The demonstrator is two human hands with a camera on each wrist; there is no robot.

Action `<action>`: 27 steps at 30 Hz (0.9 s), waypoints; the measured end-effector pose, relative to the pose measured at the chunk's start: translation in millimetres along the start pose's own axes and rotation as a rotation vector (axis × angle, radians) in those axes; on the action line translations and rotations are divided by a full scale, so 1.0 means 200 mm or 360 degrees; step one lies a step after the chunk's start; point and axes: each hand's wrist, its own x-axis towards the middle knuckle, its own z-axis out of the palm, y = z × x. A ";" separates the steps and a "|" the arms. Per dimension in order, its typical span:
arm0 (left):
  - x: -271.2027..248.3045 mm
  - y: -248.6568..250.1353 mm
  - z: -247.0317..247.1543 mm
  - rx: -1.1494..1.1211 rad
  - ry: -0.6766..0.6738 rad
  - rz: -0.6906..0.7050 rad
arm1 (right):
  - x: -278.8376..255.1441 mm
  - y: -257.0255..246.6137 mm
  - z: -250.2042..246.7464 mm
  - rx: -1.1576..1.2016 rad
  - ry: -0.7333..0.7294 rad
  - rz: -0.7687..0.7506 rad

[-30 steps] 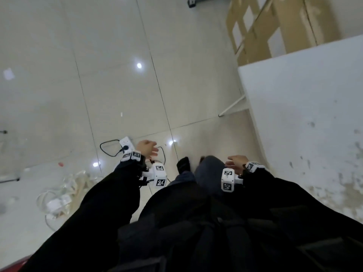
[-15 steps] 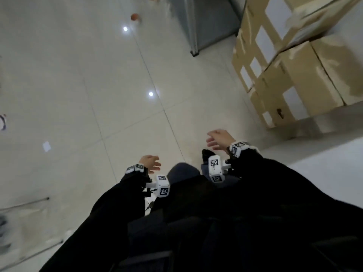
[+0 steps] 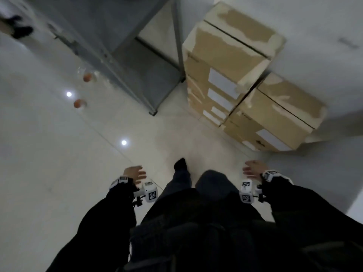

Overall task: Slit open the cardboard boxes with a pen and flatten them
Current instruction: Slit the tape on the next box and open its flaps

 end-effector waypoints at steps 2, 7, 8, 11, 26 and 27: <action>0.05 0.36 0.10 0.0161 -0.0085 0.0168 | 0.00 -0.07 -0.06 0.0151 0.0058 0.0090; 0.05 1.25 0.47 0.0651 -0.0059 0.1056 | 0.09 -0.36 -0.17 0.0764 0.0014 0.0075; 0.04 1.42 0.55 0.0719 0.0005 0.1250 | 0.12 -0.44 -0.17 0.0865 -0.0112 -0.0049; -0.04 1.87 0.81 0.0704 0.0083 0.1619 | 0.20 -0.81 -0.21 0.0987 0.0164 -0.0261; 0.18 2.44 1.25 0.1353 -0.0047 0.1088 | 0.57 -1.49 -0.24 0.1103 0.0212 -0.0533; 0.16 2.43 1.23 0.1294 -0.0058 0.1129 | 0.54 -1.49 -0.24 0.1141 0.0186 -0.0551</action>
